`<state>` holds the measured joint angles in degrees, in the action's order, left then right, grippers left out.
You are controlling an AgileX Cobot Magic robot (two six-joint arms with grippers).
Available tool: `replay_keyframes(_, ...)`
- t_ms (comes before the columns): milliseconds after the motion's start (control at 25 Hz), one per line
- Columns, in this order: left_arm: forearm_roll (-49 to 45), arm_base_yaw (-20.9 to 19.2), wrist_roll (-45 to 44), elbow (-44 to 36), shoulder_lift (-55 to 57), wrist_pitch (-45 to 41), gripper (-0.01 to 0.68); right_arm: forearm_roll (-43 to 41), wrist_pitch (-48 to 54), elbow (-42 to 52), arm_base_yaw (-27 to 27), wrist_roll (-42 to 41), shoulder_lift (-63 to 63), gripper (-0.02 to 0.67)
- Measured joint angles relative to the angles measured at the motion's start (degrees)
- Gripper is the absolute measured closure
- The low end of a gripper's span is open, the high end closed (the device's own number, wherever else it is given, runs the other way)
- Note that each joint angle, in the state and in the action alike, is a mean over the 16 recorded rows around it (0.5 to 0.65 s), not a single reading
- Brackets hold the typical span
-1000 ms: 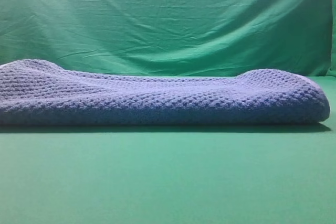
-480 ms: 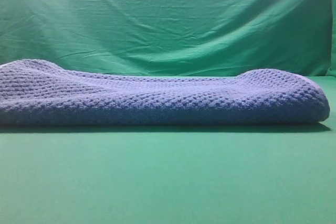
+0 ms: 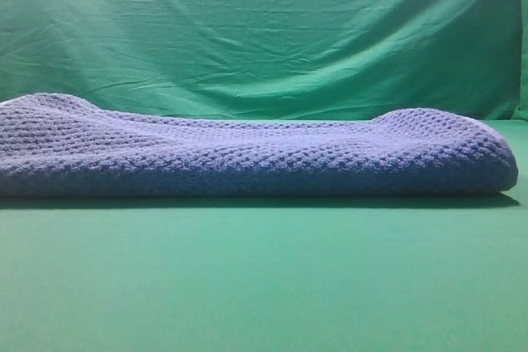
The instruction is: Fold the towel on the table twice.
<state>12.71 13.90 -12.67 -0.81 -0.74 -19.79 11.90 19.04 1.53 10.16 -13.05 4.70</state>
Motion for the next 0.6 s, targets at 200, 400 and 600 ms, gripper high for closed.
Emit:
replay_keyframes(200,0.00,0.00,0.00,0.00,0.00,0.00,0.673,0.32,2.35,0.00,-4.77,0.31,-3.84,0.649)
replay_keyframes(400,0.00,0.00,0.00,0.00,0.00,0.00,0.673,0.69,3.24,0.00,-6.85,0.51,-5.21,0.649)
replay_keyframes(600,0.00,0.00,0.00,0.00,0.00,0.00,0.673,1.05,3.47,0.00,-7.20,0.55,-5.29,0.649)
